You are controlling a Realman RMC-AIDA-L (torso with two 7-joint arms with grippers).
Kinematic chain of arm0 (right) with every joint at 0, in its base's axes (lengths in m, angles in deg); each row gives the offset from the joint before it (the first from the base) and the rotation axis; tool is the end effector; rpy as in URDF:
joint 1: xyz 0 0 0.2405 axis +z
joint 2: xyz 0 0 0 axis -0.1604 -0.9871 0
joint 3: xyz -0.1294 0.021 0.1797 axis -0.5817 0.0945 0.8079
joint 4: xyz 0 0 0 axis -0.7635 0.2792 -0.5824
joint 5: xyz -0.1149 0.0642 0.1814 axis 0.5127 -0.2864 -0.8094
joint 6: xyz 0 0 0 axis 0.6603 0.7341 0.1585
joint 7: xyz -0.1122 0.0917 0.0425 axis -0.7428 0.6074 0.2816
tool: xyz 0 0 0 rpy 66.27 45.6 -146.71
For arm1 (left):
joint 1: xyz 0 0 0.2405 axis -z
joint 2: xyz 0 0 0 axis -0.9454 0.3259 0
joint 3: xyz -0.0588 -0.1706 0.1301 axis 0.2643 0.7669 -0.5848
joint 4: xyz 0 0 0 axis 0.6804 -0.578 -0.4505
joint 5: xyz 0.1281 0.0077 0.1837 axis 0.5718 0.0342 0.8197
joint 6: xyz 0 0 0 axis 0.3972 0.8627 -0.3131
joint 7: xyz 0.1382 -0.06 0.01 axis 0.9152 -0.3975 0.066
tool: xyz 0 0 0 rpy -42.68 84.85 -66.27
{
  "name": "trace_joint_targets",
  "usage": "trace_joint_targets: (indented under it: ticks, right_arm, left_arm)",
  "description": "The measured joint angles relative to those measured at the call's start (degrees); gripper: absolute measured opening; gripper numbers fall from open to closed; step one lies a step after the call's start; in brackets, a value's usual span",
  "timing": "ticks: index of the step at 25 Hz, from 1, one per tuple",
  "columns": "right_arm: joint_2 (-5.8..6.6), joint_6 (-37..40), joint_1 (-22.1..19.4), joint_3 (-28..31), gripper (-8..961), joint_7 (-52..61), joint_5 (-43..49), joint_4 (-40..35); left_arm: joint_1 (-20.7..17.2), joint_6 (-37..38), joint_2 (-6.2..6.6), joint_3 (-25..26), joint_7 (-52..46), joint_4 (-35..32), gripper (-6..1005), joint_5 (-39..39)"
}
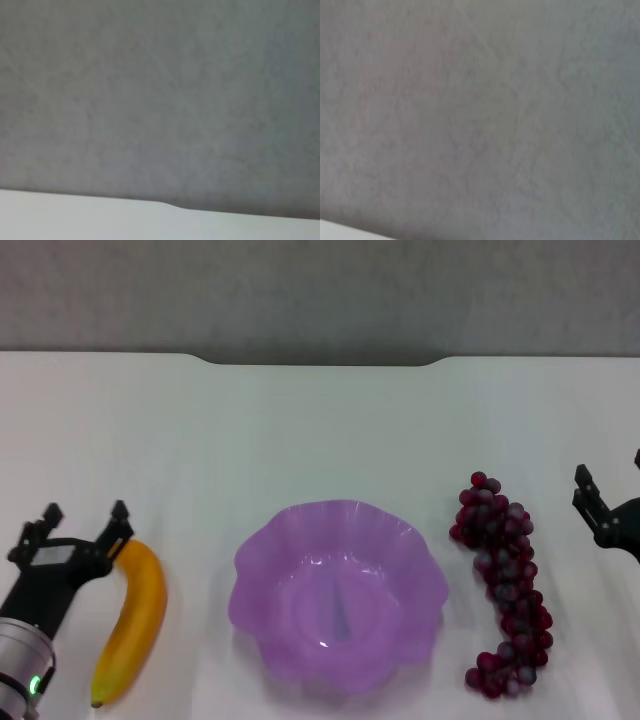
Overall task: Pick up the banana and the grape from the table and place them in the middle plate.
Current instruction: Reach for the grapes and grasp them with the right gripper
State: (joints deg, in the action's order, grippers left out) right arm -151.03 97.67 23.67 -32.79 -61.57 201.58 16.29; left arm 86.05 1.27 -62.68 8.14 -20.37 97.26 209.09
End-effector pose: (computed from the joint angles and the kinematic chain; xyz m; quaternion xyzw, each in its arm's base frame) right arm 0.3030 0.3127 -0.0185 -0.7286 0.1741 0.2305 0.6211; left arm -0.3194 0.3003 -0.0383 -0.6827 -0.3350 -0.2876 0.5821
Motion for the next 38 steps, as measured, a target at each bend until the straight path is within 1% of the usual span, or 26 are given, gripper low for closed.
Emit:
trace_joint_targets:
  ticks: [3, 5, 6, 10, 14, 16, 19, 20, 23, 27, 29, 31, 38]
  right_arm:
    - [0.1, -1.8, -0.2, 0.2, 724, -0.6, 0.2, 0.8]
    - [0.23, -3.8, -0.2, 0.4, 725, -2.0, 0.3, 2.8]
    - [0.25, -4.9, -0.2, 0.6, 725, -3.0, 0.3, 4.3]
    - [0.37, -16.6, -2.2, 4.4, 725, -12.1, 0.3, 14.7]
    - [0.39, -31.9, -5.6, 10.4, 725, -15.4, 0.3, 26.6]
    - [0.39, -42.4, -7.1, 14.8, 725, -15.6, 0.3, 32.7]
    - [0.39, -60.8, -8.4, 22.4, 725, -15.7, 0.4, 41.4]
    - [0.4, -66.1, -8.4, 24.5, 724, -15.5, 0.3, 43.0]
    - [0.36, -78.6, -7.2, 30.2, 724, -13.7, -0.1, 46.4]
    - [0.35, -92.2, -3.3, 35.2, 725, -8.5, -0.2, 47.9]
    - [0.35, -96.6, -1.7, 37.1, 725, -7.6, -0.2, 47.6]
    - [0.3, -99.0, -0.8, 38.0, 725, -7.1, -0.2, 47.2]
    - [0.35, -99.5, -1.0, 40.9, 724, -6.4, 0.3, 44.4]
  left_arm:
    - [-1.8, -1.5, 0.86, -0.2, 1.2, 4.6, 891, 0.0]
    - [-2.6, -3.1, 1.2, 1.2, 3.0, 6.5, 891, 0.0]
    - [-2.6, -3.1, 1.2, 1.2, 3.0, 6.5, 891, 0.0]
    - [-2.5, -3.9, 0.49, 3.1, 4.5, 5.0, 891, 0.0]
    - [-2.7, -4.3, 0.45, 3.5, 4.7, 5.0, 891, 0.0]
    - [-2.7, -4.3, 0.43, 3.6, 4.8, 4.9, 891, 0.0]
    - [-2.7, -4.4, 0.42, 3.6, 4.8, 4.9, 891, 0.0]
    - [-2.6, -4.4, 0.41, 3.6, 4.8, 4.9, 891, 0.0]
    - [-2.4, -4.4, 0.37, 3.6, 4.8, 4.4, 891, -0.1]
    - [-2.3, -4.3, 0.33, 3.5, 4.8, 4.2, 891, -0.1]
    - [-2.3, -4.3, 0.32, 3.5, 4.9, 4.2, 891, -0.1]
    - [-2.2, -4.2, 0.33, 3.5, 4.9, 4.2, 891, -0.1]
    - [-2.2, -4.1, 0.36, 3.5, 4.9, 4.1, 891, -0.4]
